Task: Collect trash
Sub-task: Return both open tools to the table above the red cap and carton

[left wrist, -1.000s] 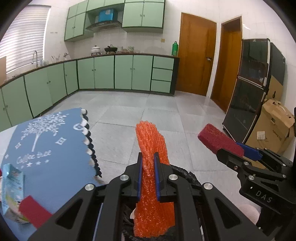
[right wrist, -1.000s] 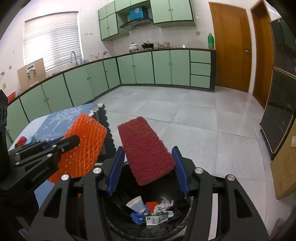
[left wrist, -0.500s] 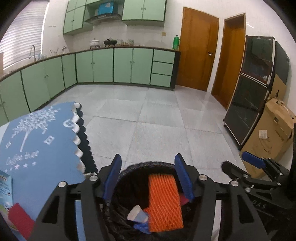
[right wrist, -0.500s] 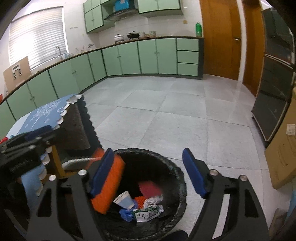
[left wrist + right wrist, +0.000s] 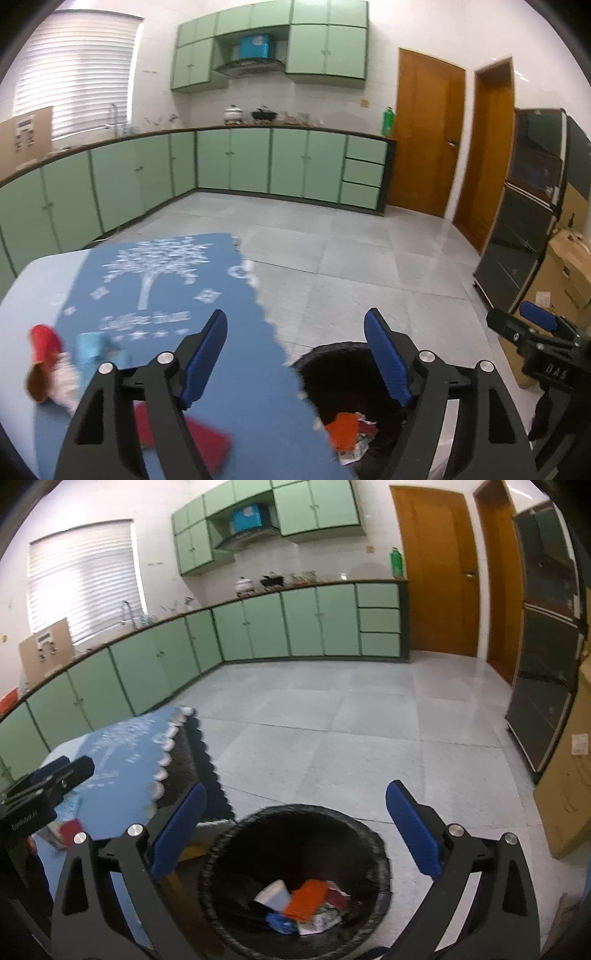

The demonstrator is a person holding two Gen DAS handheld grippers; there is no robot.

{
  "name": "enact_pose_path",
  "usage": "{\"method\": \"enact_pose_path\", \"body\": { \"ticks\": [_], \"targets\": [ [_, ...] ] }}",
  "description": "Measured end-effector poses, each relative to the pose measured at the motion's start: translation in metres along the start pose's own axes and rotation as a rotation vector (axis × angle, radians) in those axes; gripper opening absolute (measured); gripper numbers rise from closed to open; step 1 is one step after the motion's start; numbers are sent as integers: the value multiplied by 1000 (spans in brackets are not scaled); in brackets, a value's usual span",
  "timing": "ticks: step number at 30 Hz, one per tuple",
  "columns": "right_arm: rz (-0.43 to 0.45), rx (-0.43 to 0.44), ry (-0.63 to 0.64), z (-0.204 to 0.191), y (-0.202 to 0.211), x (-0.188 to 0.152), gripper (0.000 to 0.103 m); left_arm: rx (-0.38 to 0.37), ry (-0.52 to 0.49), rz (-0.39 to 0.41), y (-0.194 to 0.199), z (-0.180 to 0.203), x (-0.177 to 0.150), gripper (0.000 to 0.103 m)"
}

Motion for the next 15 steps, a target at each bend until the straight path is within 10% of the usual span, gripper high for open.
{"method": "enact_pose_path", "body": {
  "ticks": [15],
  "targets": [
    [15, 220, 125, -156, 7, 6, 95, 310, 56, 56, 95, -163, -15, 76]
  ]
}}
Point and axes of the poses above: each gripper's, at about its wrist camera, not at the fingertips, and y roughly against the way its jaws point, z to its right, x to its top, the point moved 10 cm from there along -y, roughly the way its jaws point, and after that the axes turned 5 degrees about z, right-handed, at the moved point
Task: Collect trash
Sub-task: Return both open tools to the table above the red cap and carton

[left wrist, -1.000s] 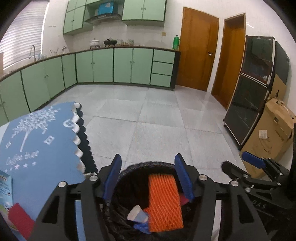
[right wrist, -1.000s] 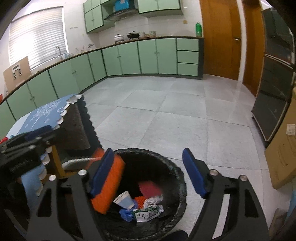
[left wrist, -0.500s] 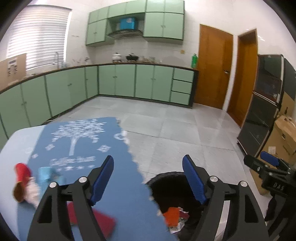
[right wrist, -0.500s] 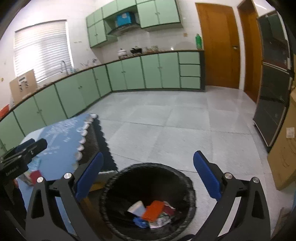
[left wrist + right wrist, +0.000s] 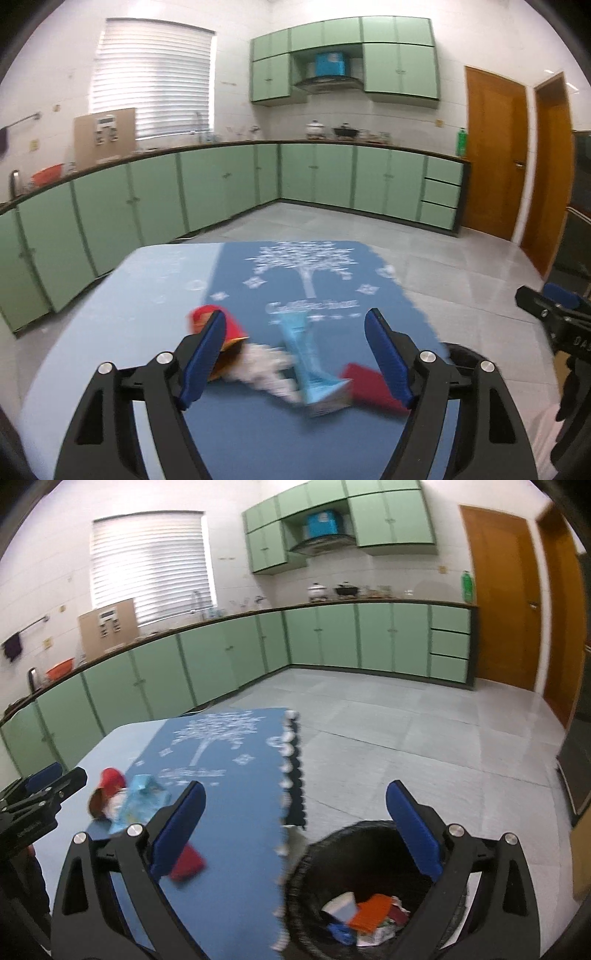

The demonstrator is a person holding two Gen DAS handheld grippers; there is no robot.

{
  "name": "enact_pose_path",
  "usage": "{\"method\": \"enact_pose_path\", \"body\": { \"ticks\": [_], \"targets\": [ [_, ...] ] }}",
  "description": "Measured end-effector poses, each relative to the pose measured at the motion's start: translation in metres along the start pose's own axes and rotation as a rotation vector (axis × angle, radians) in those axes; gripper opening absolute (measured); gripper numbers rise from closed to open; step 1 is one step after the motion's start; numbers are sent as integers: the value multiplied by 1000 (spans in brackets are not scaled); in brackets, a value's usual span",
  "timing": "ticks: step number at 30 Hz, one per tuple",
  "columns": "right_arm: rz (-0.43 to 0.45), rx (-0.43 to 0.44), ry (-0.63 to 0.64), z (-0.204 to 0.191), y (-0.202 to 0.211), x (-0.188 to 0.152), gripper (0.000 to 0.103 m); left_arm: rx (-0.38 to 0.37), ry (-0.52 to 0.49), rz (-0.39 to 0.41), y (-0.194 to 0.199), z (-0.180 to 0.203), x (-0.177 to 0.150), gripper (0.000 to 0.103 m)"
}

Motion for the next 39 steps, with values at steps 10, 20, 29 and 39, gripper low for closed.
{"method": "enact_pose_path", "body": {
  "ticks": [10, 20, 29, 39],
  "targets": [
    [-30, 93, 88, -75, -28, -11, 95, 110, 34, -28, -1, -69, -22, 76],
    [-79, 134, 116, -100, -48, -35, 95, 129, 45, -71, -16, -81, -48, 76],
    [-81, 125, 126, -101, -56, -30, 95, 111, 26, -96, -37, -77, -55, 76],
    [-85, 114, 128, -97, -72, -26, 95, 71, 4, -77, -59, -55, -38, 76]
  ]
}}
Point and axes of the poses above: each gripper's, at about its wrist camera, not at the fingertips, and y roughly against the way its jaws point, z to its right, x to its top, the point moved 10 cm from there along -y, roughly the way its jaws point, and after that the axes turned 5 degrees about z, right-handed, at the moved point
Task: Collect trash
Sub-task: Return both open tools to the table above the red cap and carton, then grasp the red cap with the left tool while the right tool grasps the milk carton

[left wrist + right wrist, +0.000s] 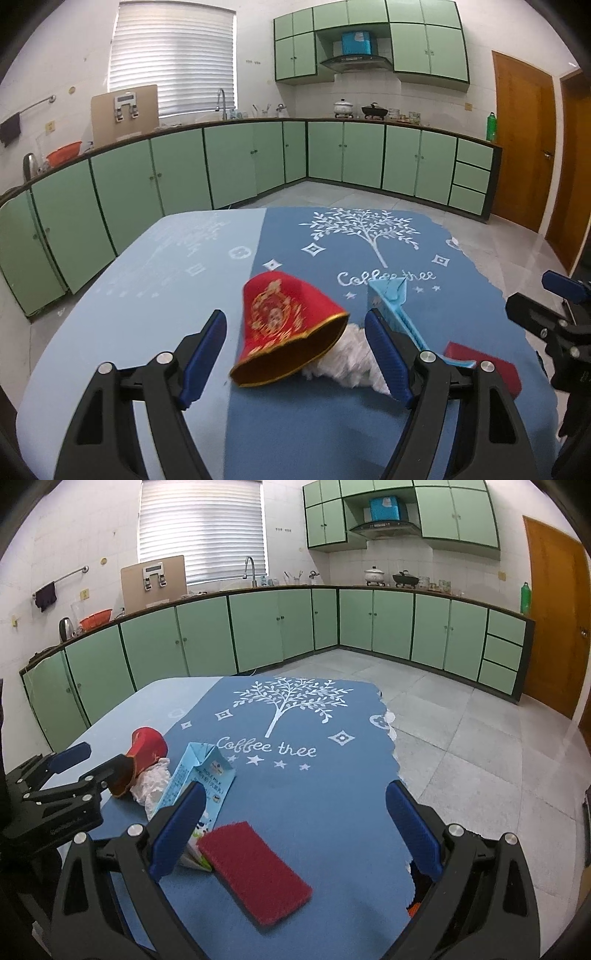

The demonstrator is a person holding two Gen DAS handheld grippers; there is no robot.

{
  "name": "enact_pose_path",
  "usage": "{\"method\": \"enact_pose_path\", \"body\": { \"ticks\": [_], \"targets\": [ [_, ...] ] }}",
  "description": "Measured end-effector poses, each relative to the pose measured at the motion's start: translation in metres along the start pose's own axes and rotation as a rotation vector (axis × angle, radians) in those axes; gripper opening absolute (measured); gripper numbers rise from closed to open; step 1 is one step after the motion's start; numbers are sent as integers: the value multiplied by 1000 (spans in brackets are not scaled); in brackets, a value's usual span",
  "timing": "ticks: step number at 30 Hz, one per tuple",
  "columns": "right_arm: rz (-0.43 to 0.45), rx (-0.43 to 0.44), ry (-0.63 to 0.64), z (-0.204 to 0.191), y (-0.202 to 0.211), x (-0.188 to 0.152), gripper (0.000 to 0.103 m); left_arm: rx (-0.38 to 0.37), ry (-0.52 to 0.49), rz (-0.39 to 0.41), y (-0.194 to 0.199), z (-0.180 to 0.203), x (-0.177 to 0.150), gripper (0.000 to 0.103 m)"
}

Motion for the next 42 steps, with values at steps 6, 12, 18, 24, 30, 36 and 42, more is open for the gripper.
{"method": "enact_pose_path", "body": {
  "ticks": [6, 12, 18, 24, 30, 36, 42],
  "targets": [
    [-14, 13, -4, -1, -11, -2, 95, 21, 10, -25, -22, 1, -2, 76],
    [-27, 51, -7, -13, -22, -4, 95, 27, 36, -40, -29, -6, -6, 67],
    [-35, 84, 7, -28, -20, -7, 95, 30, 91, -41, -24, -27, -9, 41],
    [-37, 115, 17, -47, -16, -8, 95, 52, 138, -18, -9, -49, -10, 26],
    [-42, 144, 42, -71, -15, -10, 91, 50, 162, -21, 9, -57, -12, 19],
    [-78, 124, 97, -85, -25, -15, 73, 44, 168, -25, 14, -65, -17, 19],
    [-111, 96, 116, -83, -33, -21, 63, 61, 180, -38, -1, -71, -18, 26]
  ]
}}
Point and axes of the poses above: each gripper's, at about its wrist camera, not at the fingertips, and y roughly against the way its jaws point, z to its right, x to its top, the point moved 10 cm from there along -y, roughly the way its jaws point, and after that the axes turned 5 degrees about z, right-handed, at the moved point
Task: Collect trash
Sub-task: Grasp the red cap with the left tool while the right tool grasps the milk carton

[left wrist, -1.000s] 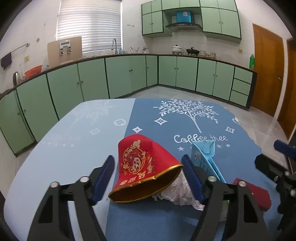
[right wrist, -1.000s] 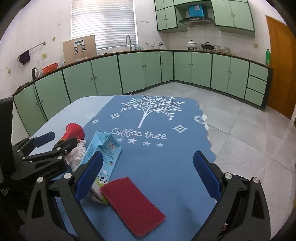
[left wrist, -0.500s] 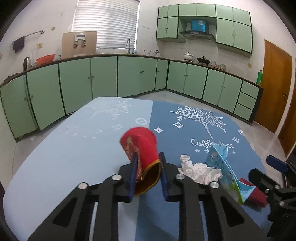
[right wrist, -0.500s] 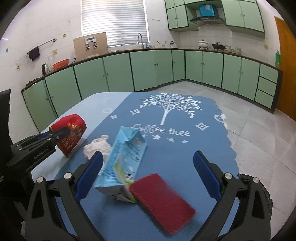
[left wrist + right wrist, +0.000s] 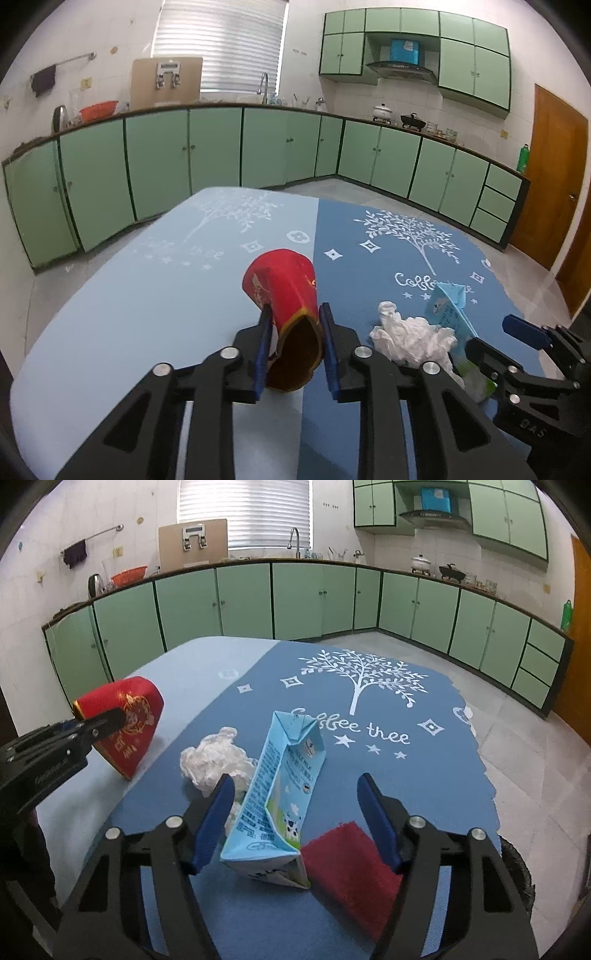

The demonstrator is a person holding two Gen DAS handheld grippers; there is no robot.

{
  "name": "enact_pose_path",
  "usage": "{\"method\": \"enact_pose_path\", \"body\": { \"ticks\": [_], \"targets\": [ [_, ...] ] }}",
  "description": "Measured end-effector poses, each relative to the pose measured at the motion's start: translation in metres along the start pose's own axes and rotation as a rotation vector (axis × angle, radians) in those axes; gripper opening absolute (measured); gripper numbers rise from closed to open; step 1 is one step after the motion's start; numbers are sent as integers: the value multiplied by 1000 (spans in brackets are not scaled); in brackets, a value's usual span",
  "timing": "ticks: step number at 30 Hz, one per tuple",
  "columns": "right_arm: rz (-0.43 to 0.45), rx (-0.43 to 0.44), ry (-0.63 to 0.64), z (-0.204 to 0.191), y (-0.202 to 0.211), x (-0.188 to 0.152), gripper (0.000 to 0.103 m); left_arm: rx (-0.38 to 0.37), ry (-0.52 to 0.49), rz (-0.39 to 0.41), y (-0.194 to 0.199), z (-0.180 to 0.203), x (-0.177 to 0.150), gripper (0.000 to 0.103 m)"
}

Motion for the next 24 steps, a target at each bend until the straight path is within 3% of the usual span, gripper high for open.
{"method": "enact_pose_path", "body": {
  "ticks": [4, 8, 14, 17, 20, 24],
  "targets": [
    [-9, 22, 2, 0, -3, 1, 53, 14, 9, -22, -13, -2, -6, 28],
    [-14, 4, 20, 2, 0, 3, 52, 19, 20, -30, -19, -2, -5, 27],
    [-28, -10, -9, 13, 0, 1, 50, 11, 10, -31, -18, 4, -6, 19],
    [-38, -6, -5, 12, -4, -1, 45, 0, -2, -30, -14, 10, -8, 17],
    [-74, 13, 2, 8, -13, -7, 23, -6, -16, -31, -9, 13, -10, 15],
    [-64, 46, -3, 5, -10, -4, 17, -11, -23, -32, -5, 14, -10, 14]
  ]
}}
Point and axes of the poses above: each gripper's, at about its wrist camera, not at the fingertips, and y roughly against the way its jaws point, z to its right, x to its top, the point moved 10 cm from there along -y, roughly the way its jaws point, and after that the axes turned 5 degrees about z, right-handed, at the moved point
